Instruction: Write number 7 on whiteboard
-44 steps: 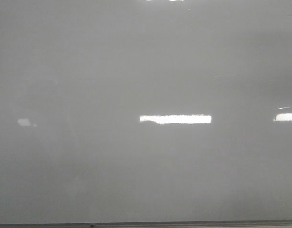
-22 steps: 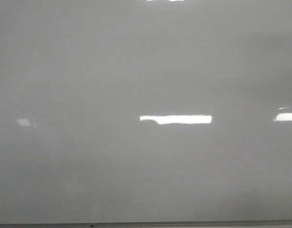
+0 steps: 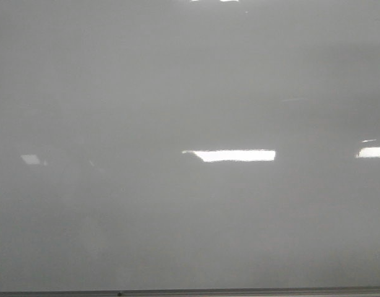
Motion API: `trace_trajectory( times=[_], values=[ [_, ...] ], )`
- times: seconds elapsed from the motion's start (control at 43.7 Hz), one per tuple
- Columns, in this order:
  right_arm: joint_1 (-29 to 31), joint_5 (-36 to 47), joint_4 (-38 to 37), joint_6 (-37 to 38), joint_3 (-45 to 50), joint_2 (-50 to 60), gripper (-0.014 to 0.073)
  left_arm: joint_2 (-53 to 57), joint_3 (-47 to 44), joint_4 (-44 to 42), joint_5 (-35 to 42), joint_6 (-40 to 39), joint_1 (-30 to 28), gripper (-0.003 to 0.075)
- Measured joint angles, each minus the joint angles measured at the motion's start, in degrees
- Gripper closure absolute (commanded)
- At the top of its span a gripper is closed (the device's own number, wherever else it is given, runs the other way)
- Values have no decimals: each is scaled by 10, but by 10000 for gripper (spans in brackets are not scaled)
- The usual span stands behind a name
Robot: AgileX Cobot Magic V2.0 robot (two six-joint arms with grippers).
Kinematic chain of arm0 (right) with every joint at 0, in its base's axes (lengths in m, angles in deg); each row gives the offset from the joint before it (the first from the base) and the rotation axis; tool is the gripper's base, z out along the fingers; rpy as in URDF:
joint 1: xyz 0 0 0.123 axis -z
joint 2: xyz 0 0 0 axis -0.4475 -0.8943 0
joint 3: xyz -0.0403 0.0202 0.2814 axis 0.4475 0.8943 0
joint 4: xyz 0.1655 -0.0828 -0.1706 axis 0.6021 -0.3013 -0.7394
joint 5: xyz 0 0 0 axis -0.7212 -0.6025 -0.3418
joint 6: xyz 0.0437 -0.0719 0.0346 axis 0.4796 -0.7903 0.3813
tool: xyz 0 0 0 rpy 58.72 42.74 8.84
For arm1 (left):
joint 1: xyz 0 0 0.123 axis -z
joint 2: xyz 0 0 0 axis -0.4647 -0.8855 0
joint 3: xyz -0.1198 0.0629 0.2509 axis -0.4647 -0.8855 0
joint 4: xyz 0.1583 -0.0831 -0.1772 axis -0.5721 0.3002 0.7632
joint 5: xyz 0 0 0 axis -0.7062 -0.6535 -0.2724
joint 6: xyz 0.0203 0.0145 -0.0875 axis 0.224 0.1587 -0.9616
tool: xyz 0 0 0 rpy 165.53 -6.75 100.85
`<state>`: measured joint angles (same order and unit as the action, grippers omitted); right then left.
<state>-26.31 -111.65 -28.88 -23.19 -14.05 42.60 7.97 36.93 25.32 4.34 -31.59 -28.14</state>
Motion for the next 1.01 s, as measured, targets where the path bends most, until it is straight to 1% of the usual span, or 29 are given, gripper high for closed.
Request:
trace_trajectory(
  times=[0.137,0.389,0.641,0.915,1.007],
  values=[
    [0,0,0,0,0,0,24,-66,31,8,17,1,0,291],
    [0,0,0,0,0,0,24,-186,82,13,94,1,0,291],
    [0,0,0,0,0,0,24,-300,128,23,111,1,0,296],
    [0,0,0,0,0,0,24,-351,151,30,156,1,0,309],
    [0,0,0,0,0,0,24,-358,152,30,174,1,5,344]
  ],
)
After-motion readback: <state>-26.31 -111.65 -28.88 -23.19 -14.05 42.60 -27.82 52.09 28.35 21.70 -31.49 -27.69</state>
